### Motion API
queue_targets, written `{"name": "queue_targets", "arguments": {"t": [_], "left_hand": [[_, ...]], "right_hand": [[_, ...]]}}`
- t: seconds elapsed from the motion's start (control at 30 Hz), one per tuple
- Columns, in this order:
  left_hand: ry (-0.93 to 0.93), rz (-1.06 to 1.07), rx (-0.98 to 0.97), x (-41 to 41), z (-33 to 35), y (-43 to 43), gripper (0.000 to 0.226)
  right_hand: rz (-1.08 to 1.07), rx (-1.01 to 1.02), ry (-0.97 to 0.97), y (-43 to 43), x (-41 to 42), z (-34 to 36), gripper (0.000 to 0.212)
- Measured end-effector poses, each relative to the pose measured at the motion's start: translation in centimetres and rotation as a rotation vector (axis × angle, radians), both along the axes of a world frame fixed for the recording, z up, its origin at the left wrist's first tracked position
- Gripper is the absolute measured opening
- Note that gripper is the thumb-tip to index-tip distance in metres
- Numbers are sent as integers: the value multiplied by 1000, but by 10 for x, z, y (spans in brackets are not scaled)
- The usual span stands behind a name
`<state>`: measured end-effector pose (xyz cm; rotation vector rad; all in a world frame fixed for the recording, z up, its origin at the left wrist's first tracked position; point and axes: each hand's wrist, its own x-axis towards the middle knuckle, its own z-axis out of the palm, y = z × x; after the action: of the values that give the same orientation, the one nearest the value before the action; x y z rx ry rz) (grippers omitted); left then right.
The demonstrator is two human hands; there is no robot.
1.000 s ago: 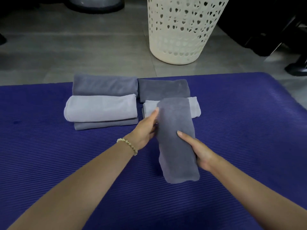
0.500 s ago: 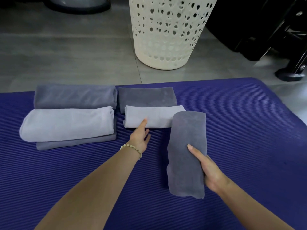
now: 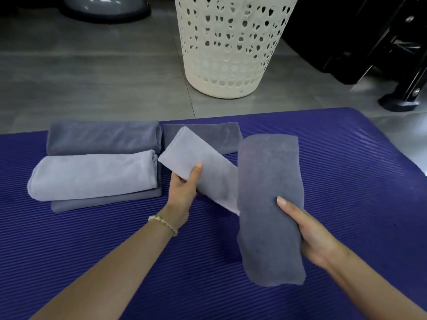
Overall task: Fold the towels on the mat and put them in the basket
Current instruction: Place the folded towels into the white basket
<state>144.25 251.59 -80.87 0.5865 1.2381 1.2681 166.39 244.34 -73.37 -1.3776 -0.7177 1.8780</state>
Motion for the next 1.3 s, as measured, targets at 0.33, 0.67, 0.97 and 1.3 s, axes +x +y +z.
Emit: {"name": "queue_targets", "arguments": {"t": [0.33, 0.67, 0.97, 1.3], "left_hand": [[-8, -377, -135, -43, 69, -69, 58], [34, -387, -72, -100, 133, -124, 57], [60, -222, -202, -133, 263, -156, 82], [532, -355, -233, -221, 559, -201, 63]], "right_hand": [[224, 128, -23, -20, -86, 62, 47], [283, 364, -302, -38, -157, 70, 71], [470, -25, -43, -59, -186, 214, 43], [210, -153, -78, -100, -199, 515, 65]]}}
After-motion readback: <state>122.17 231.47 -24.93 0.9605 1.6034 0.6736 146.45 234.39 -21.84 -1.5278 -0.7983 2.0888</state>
